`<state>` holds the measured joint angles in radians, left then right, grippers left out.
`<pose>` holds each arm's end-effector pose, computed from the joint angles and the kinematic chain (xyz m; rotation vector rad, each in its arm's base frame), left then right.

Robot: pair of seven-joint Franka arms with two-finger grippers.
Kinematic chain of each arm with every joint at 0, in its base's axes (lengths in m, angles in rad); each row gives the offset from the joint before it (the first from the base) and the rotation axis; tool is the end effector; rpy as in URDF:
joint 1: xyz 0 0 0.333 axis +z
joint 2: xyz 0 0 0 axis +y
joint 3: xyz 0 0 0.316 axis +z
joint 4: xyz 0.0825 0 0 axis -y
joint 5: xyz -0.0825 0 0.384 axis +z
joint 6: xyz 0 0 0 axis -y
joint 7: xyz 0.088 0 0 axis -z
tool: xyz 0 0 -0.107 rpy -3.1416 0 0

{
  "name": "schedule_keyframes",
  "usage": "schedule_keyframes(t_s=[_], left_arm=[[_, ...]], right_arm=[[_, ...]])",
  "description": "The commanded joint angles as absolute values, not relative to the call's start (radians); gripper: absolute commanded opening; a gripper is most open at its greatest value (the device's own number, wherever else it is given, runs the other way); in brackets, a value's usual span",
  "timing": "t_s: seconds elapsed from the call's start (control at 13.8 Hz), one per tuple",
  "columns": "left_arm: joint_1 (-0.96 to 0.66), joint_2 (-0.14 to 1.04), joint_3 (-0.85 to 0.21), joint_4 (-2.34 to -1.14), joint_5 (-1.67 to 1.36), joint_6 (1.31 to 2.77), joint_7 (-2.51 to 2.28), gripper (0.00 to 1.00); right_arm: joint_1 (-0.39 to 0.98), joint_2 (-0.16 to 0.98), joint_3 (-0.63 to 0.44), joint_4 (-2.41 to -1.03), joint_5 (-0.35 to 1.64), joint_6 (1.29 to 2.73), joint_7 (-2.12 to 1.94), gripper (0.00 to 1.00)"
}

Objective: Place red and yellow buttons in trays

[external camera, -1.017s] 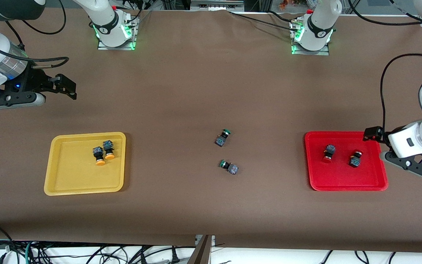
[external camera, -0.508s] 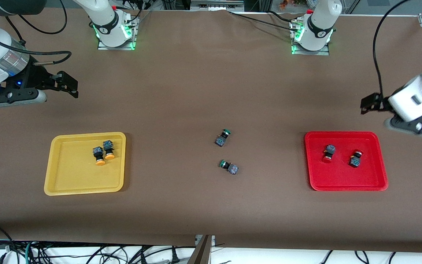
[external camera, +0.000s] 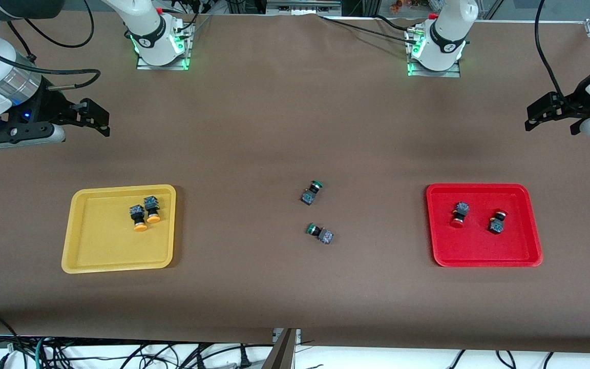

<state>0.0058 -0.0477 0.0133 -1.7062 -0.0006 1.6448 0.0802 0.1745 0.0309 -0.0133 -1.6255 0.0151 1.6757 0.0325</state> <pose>0.5435 0.0105 0.5929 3.1381 -0.0959 -0.0214 0.5643 0.0934 0.5904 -3.1187 -0.1987 -0.0278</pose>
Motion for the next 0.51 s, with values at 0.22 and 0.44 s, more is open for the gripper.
schedule_keyframes(t_s=[0.22, 0.44], left_arm=[[0.024, -0.058, -0.002, -1.713, 0.017, 1.655, 0.063, 1.00], [0.044, -0.058, -0.005, -1.713, 0.017, 1.654, 0.063, 1.00]], right_arm=[[0.179, 0.025, -0.009, -1.614, -0.002, 1.654, 0.029, 0.99], [0.179, 0.026, -0.009, -1.614, -0.002, 1.654, 0.029, 0.99]])
